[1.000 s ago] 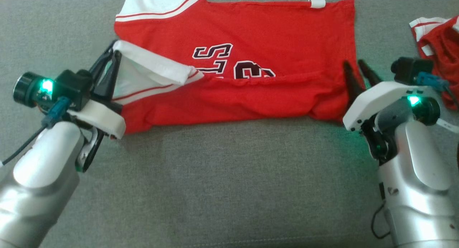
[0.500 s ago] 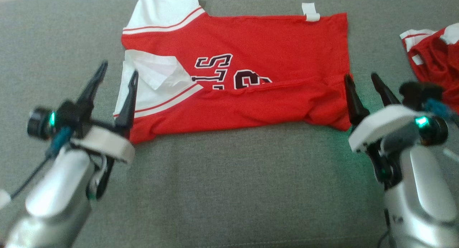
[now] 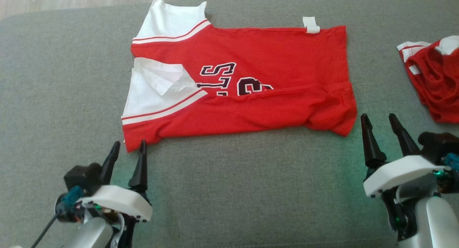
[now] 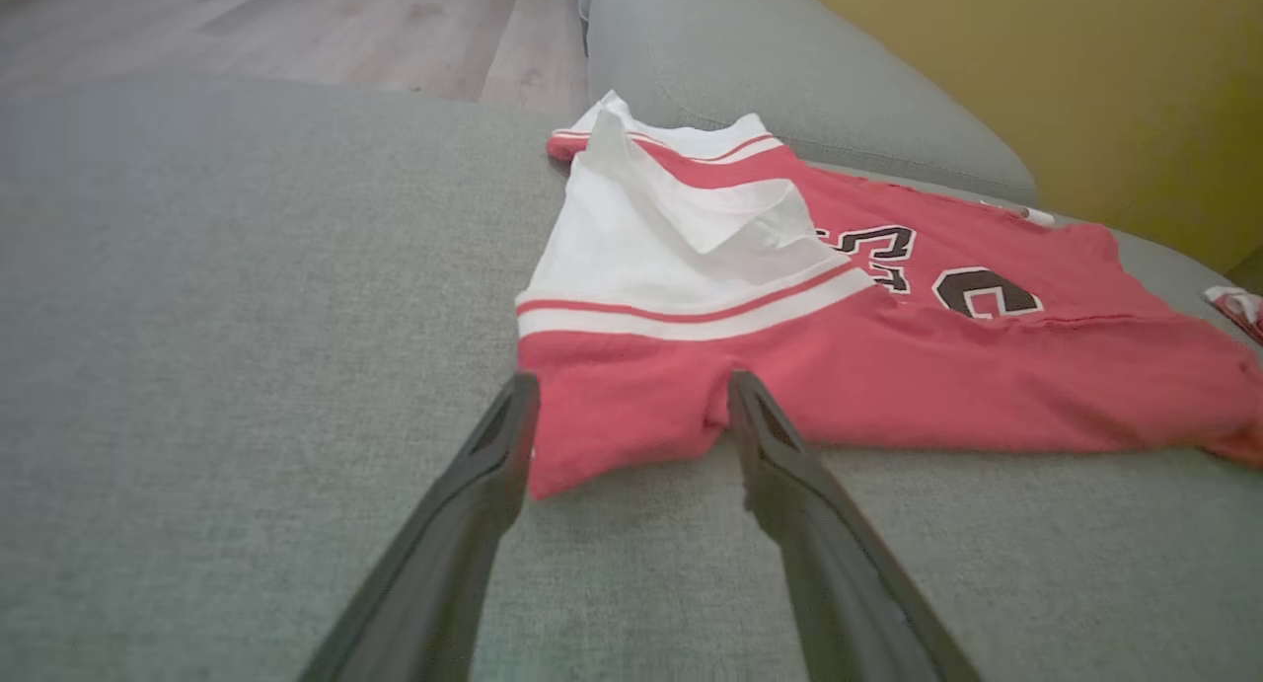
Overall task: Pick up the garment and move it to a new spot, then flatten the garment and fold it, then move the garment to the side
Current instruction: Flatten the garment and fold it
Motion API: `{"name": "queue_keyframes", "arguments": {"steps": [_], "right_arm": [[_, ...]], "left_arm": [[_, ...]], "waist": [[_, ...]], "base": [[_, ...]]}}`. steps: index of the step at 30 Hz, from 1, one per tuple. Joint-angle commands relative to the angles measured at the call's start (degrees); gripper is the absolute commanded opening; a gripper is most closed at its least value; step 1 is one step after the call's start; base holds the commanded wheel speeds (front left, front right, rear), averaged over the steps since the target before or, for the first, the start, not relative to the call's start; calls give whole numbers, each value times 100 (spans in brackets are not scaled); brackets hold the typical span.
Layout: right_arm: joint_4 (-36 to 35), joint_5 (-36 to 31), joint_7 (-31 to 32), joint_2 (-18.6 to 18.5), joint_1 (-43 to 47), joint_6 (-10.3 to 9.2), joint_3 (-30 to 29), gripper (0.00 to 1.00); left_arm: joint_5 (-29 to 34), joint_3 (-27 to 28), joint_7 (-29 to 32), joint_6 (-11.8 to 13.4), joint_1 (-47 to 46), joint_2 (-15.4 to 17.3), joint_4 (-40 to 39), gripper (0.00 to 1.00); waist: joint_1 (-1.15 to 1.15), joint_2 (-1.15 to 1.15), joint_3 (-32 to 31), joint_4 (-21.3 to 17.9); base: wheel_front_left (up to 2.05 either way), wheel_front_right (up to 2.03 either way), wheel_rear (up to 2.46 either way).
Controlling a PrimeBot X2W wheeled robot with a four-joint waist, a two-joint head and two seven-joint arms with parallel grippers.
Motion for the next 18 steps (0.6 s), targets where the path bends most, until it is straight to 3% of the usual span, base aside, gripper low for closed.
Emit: {"name": "queue_keyframes", "arguments": {"steps": [1, 8, 18], "right_arm": [[-287, 43, -72, -25, -95, 21, 202, 100], [-388, 62, -54, -24, -162, 21, 299, 100], [-364, 41, -57, -24, -329, 21, 369, 100]], "left_arm": [[-150, 395, 12, 128, -121, 77, -88, 100], [-627, 738, 80, 328, -107, -200, 148, 100], [-887, 784, 253, 211, -274, -366, 566, 100]], "waist": [[1, 0, 43, -41], [1, 0, 229, -158], [1, 0, 442, -251]], "base": [[0, 0, 0], [0, 0, 0], [0, 0, 0]]}}
